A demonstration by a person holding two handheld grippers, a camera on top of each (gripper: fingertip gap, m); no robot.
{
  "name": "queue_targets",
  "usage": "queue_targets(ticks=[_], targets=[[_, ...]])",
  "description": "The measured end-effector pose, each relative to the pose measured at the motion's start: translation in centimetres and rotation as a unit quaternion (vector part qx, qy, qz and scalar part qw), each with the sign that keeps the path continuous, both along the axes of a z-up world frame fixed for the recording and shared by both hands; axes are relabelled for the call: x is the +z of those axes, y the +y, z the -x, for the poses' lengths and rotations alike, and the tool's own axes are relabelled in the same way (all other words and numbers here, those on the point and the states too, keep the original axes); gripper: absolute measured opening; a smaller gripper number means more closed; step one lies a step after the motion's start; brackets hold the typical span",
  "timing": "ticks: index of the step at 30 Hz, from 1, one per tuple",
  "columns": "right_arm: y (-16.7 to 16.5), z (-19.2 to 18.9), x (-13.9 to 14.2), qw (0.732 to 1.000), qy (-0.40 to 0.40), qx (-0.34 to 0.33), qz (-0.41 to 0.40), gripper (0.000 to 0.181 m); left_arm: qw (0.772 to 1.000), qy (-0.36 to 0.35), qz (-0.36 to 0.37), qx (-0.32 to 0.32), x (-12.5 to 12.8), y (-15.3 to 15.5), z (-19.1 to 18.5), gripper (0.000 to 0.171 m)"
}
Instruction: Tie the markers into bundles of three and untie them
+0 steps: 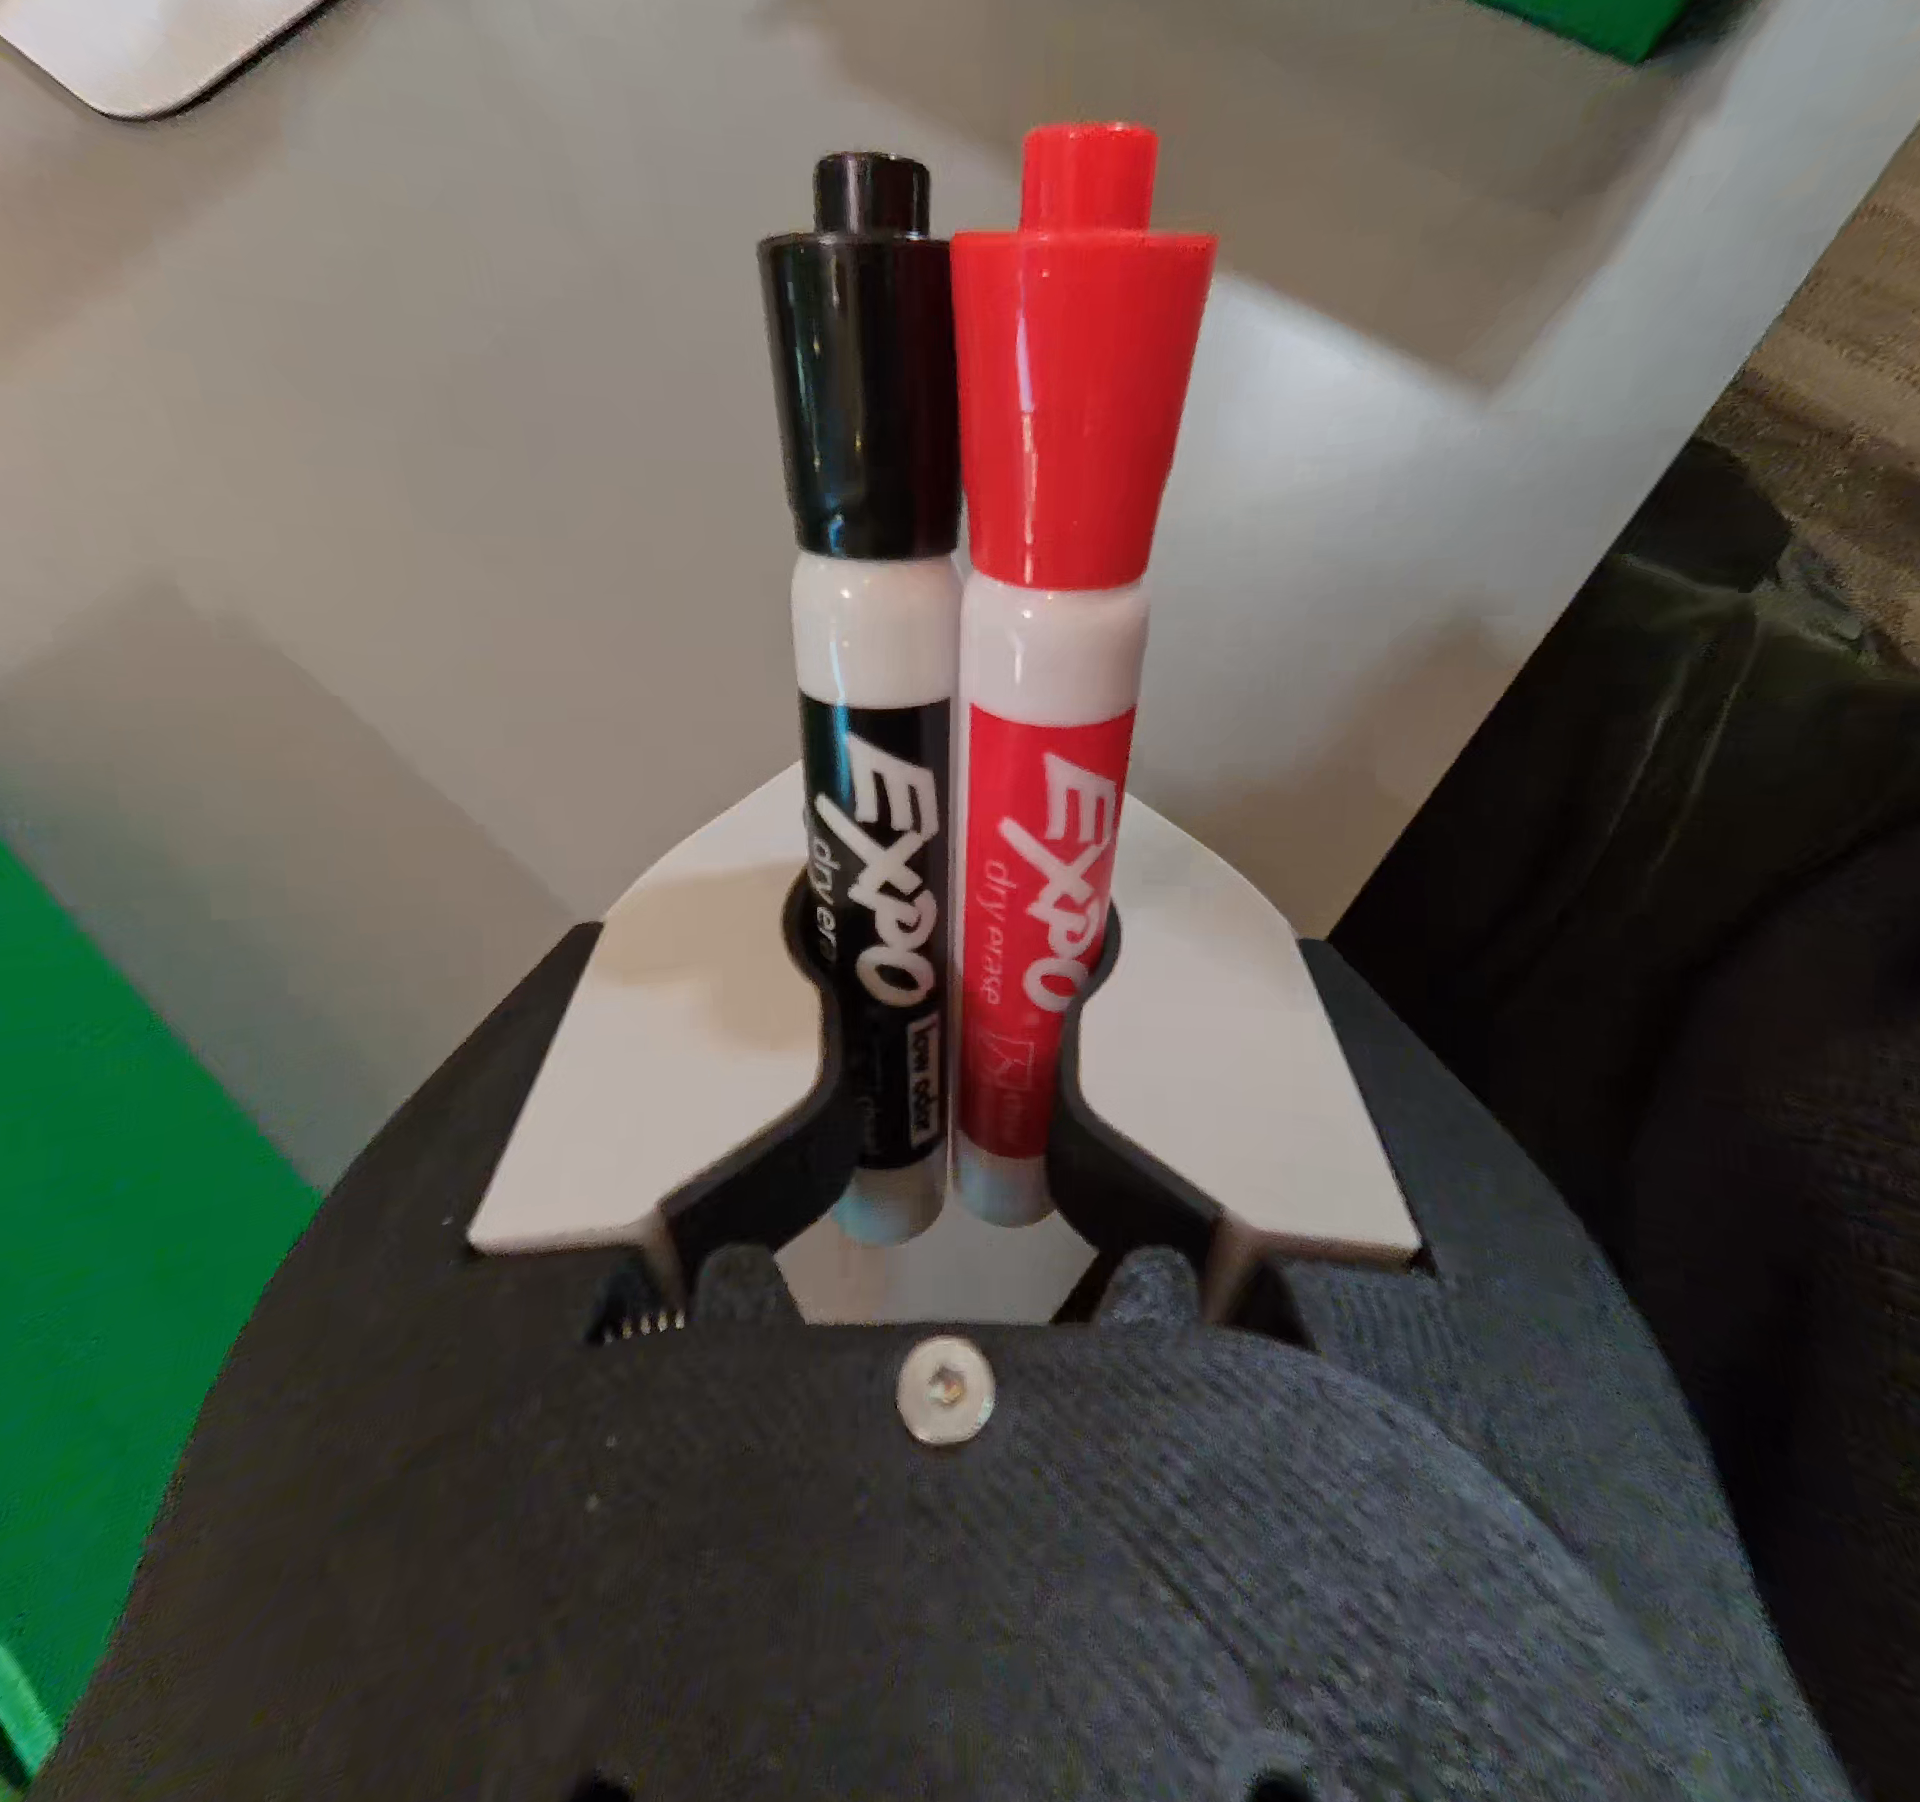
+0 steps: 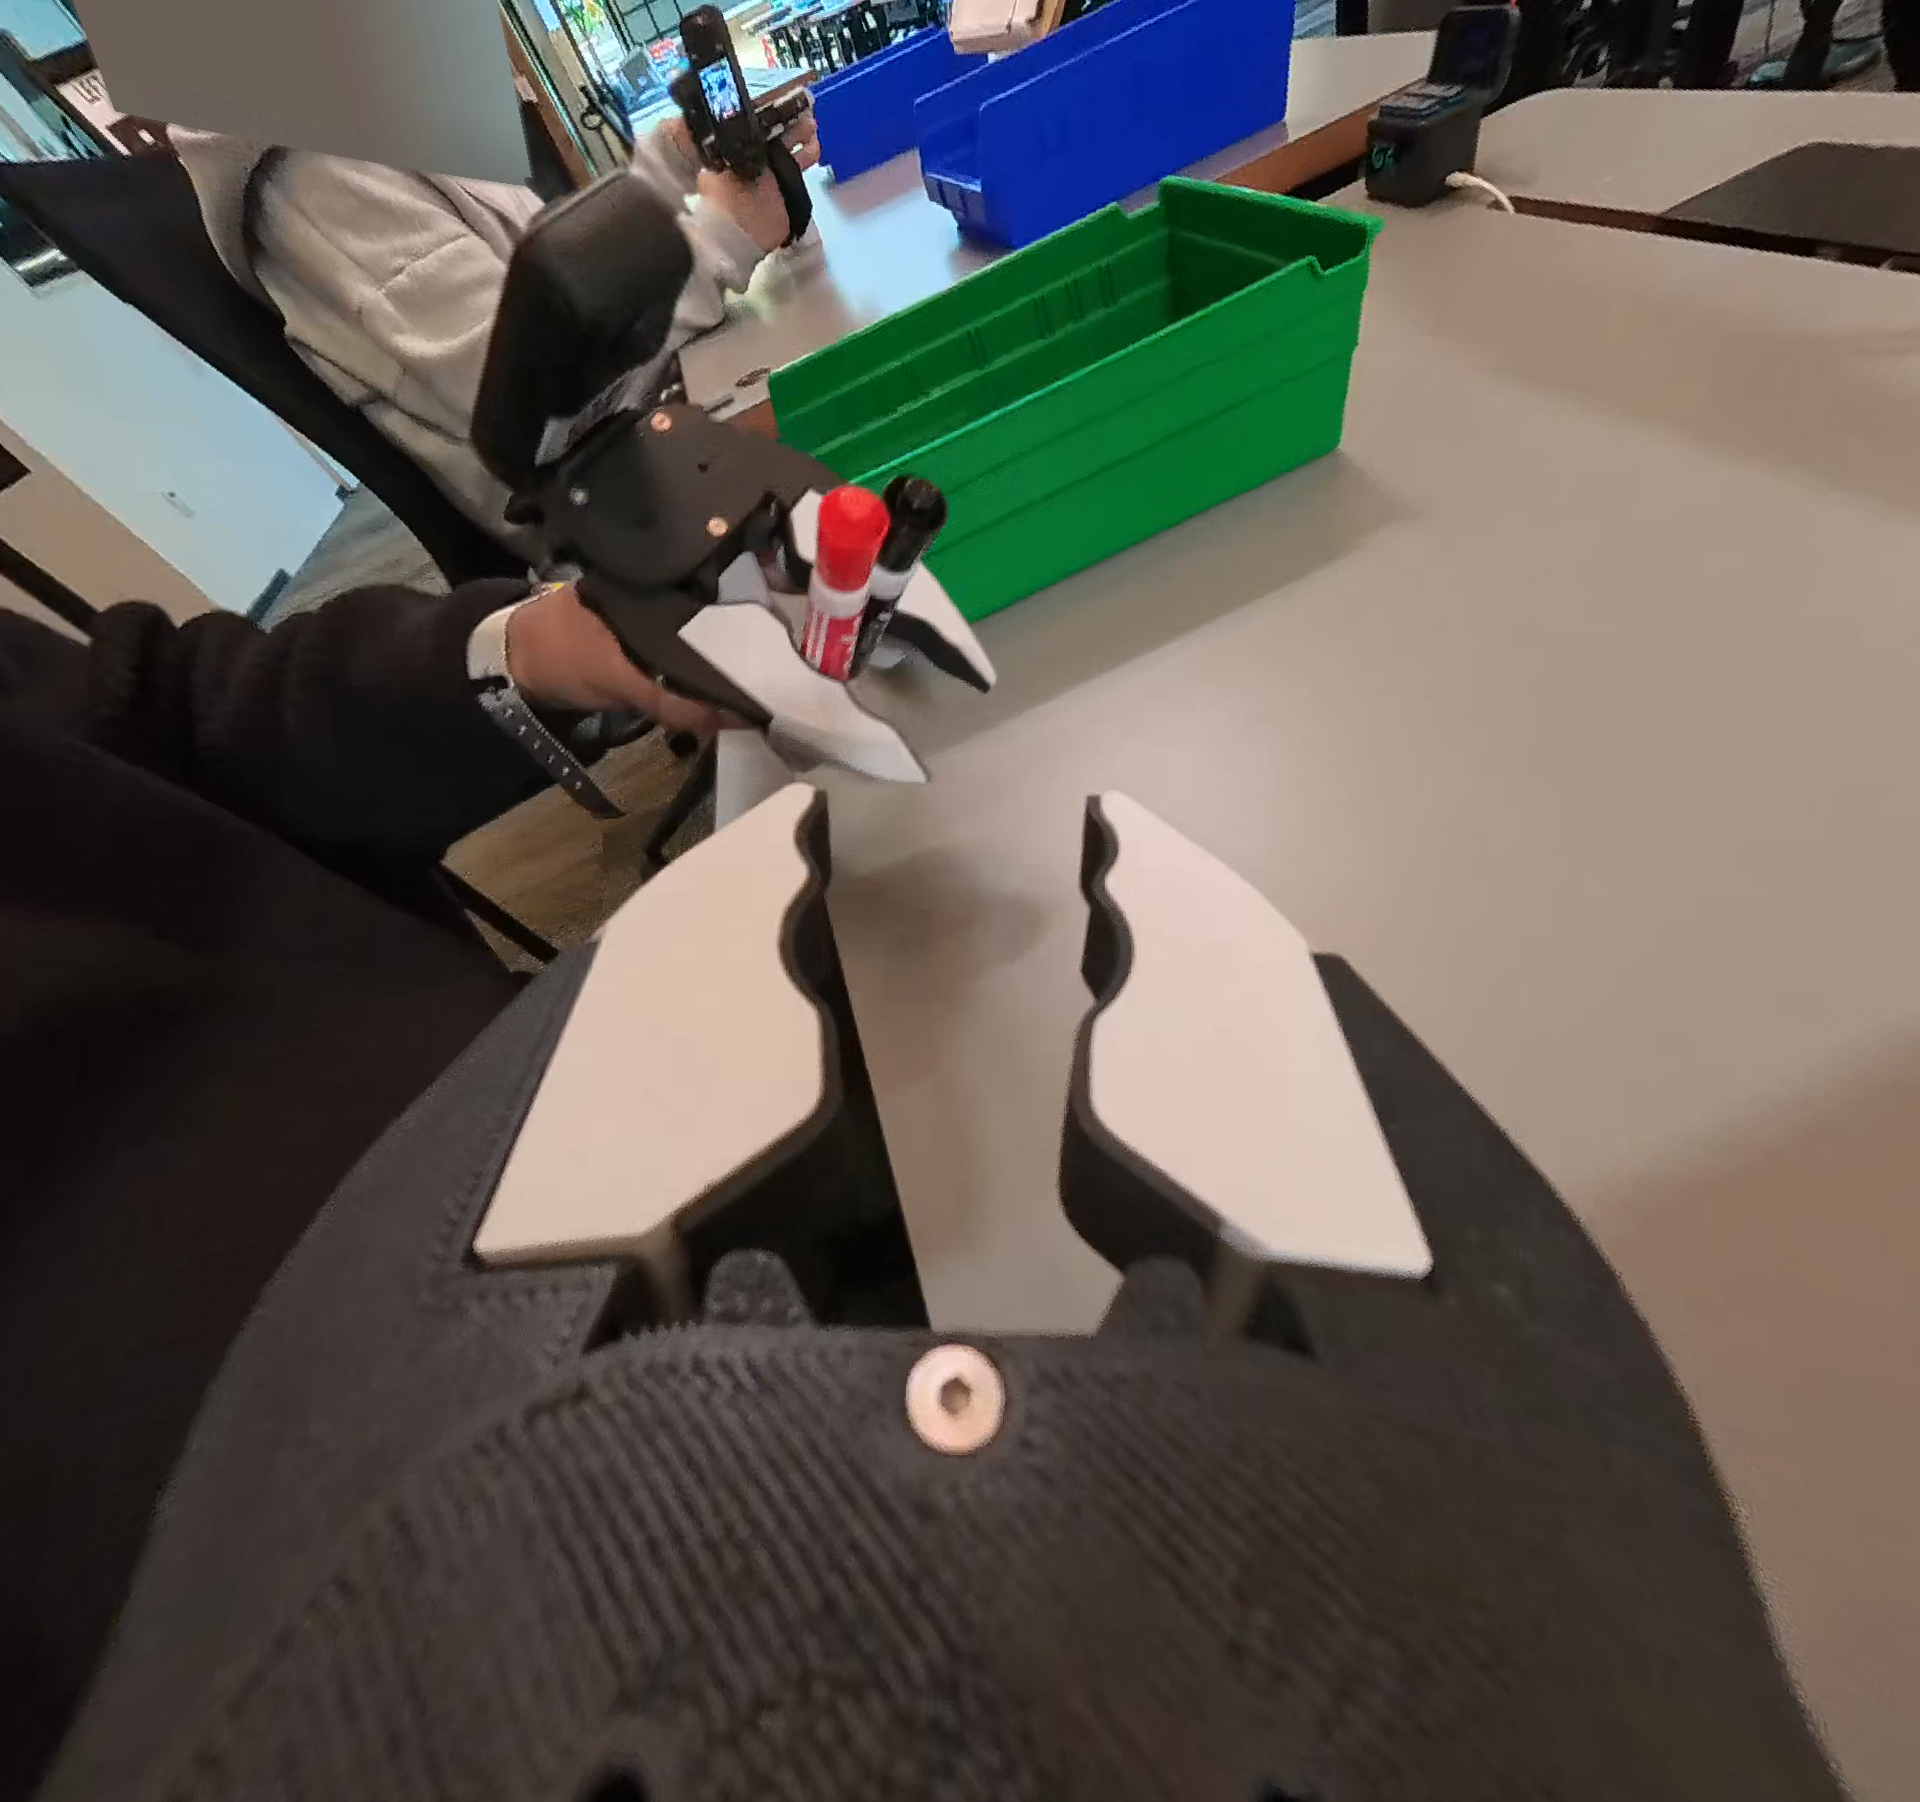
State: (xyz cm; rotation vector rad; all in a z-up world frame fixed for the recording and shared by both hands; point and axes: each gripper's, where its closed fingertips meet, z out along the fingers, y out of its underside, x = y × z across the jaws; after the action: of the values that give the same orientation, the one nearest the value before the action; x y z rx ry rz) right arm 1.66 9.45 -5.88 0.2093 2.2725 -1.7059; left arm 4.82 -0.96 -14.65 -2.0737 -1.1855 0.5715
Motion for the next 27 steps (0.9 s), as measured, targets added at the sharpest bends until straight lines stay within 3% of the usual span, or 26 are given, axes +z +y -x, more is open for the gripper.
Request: queue_targets(ticks=[3, 6, 10, 13, 18, 20, 23, 25, 27], targets=[[-1.7, 0.0, 0.6, 1.000, 0.027, 0.000, -0.003, 0.048, 1.000, 0.010, 0.011, -0.008, 0.2, 0.2, -1.0, 0.043], [-5.0, -0.1, 1.6, 0.998, 0.062, 0.017, -0.012, 0.048, 0.999, 0.007, -0.029, -0.011, 0.9, 0.5, -2.1, 0.043], [-12.0, -1.4, 2.9, 0.988, 0.101, 0.106, -0.058, 0.039, 0.997, 0.009, -0.071, 0.009, 1.5, -0.3, -4.0, 0.043], [-18.5, -2.1, 3.2, 0.957, 0.197, 0.193, -0.093, 0.039, 0.997, 0.014, -0.073, 0.032, 1.5, -1.4, -5.3, 0.043], [-30.2, -4.1, 1.3, 0.849, 0.359, 0.351, -0.167, 0.031, 0.993, -0.005, -0.078, 0.087, 0.9, -3.7, -7.5, 0.043], [-34.3, -3.4, -1.6, 0.765, 0.468, 0.385, -0.219, 0.036, 0.991, -0.005, -0.084, 0.106, 0.8, -4.6, -8.4, 0.043], [-38.6, -1.1, -7.1, 0.614, 0.596, 0.426, -0.293, 0.040, 0.986, -0.010, -0.099, 0.133, 0.4, -5.6, -9.8, 0.043], [-39.7, -0.5, -10.6, 0.553, 0.613, 0.462, -0.324, 0.041, 0.983, -0.014, -0.103, 0.148, 0.1, -6.1, -10.9, 0.043], [-40.5, -0.3, -12.9, 0.519, 0.618, 0.487, -0.334, 0.040, 0.981, -0.017, -0.105, 0.163, -0.3, -6.6, -11.8, 0.043]])
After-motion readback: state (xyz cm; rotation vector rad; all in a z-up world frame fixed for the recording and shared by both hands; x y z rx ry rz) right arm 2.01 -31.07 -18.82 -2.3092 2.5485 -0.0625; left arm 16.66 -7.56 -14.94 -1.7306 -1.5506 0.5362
